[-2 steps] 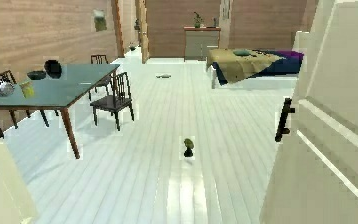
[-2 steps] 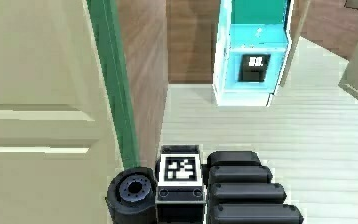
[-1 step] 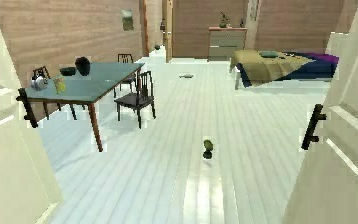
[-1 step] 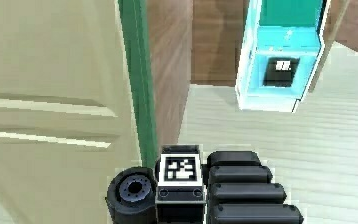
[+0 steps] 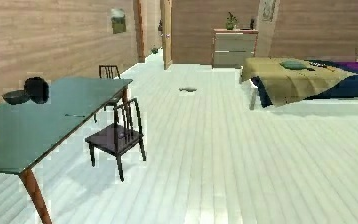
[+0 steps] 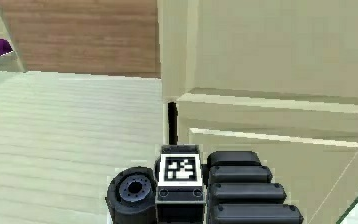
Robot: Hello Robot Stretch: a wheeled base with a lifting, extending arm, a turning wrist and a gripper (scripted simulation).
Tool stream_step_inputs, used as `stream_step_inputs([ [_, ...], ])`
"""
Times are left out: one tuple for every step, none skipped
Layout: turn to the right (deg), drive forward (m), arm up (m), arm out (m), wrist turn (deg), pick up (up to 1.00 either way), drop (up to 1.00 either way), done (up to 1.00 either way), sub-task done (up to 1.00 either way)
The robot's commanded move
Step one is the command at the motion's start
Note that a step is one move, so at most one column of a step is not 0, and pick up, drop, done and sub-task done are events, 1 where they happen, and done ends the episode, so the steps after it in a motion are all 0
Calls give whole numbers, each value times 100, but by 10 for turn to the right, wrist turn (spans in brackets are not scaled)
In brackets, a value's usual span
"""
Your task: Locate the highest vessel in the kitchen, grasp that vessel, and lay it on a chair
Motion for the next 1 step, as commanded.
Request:
stream_step_inputs([
  [-30,0,0,0,0,0,0,0,0],
])
